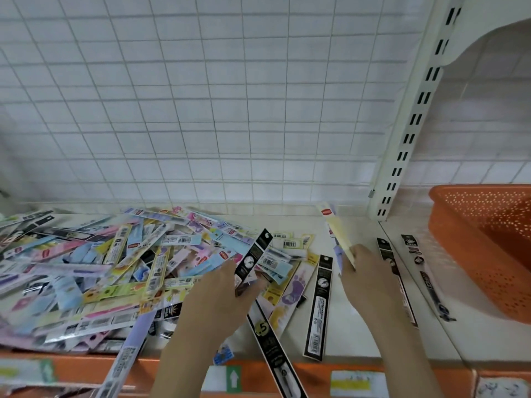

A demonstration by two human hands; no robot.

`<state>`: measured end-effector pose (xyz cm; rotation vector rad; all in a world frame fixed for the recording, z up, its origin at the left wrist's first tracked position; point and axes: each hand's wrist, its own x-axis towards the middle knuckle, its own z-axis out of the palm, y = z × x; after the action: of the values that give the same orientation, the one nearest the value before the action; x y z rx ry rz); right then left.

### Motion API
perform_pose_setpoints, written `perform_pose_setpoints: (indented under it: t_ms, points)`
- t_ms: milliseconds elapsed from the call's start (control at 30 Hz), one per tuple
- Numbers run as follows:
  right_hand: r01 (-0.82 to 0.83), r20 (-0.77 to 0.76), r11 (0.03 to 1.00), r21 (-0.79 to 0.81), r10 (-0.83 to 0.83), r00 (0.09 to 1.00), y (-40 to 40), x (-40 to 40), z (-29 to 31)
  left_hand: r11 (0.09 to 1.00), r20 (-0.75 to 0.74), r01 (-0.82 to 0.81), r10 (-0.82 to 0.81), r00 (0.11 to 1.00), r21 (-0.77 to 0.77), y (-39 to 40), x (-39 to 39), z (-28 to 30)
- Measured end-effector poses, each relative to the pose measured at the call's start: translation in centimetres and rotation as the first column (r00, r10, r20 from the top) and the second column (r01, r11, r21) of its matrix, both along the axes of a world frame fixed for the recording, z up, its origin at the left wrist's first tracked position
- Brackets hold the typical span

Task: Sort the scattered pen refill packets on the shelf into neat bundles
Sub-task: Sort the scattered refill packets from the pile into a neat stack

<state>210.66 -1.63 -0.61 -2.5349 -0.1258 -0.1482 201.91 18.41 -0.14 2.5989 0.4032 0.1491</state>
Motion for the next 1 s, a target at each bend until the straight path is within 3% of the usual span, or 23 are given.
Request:
perform_pose_setpoints:
  t_ms: [133,233,367,600,833,1000]
  points:
    - [-0.049,-0.021,0.998,-0.031,0.048,0.999,-0.1,-0.5,-0.8,0.994,-0.129,0.012,0.001,0.992,0.106,-1.3,-1.1,-0.5]
    - [-0.058,-0.033,0.998,-0.016,0.057,0.998,-0.2,-0.8,-1.2,0.998,-0.15,-0.003,0.013,0.989,0.068,-2.0,-1.7,-0.7]
    - [-0.074,-0.058,0.996,0.045,0.076,0.995,-0.3,-1.4,-0.9,0.997,-0.05,-0.058,0.056,0.997,-0.041,-2.7,-2.1,-0.4]
    - [-0.108,-0.059,0.993,-0.052,0.104,0.993,-0.5,-1.4,-1.1,0.933,0.223,-0.157,0.237,0.946,-0.325,-2.0,-2.5,1.8]
    - [-0.14,-0.118,0.99,-0.015,0.137,0.983,-0.1,-1.5,-0.7,0.924,0.343,-0.132,0.261,0.902,-0.358,-0.5,-2.6,2.3]
    - [-0.154,-0.294,0.988,-0.031,0.138,0.946,0.6,-2.3,-0.9,0.919,0.355,-0.152,0.288,0.889,-0.364,0.2,-2.2,2.0]
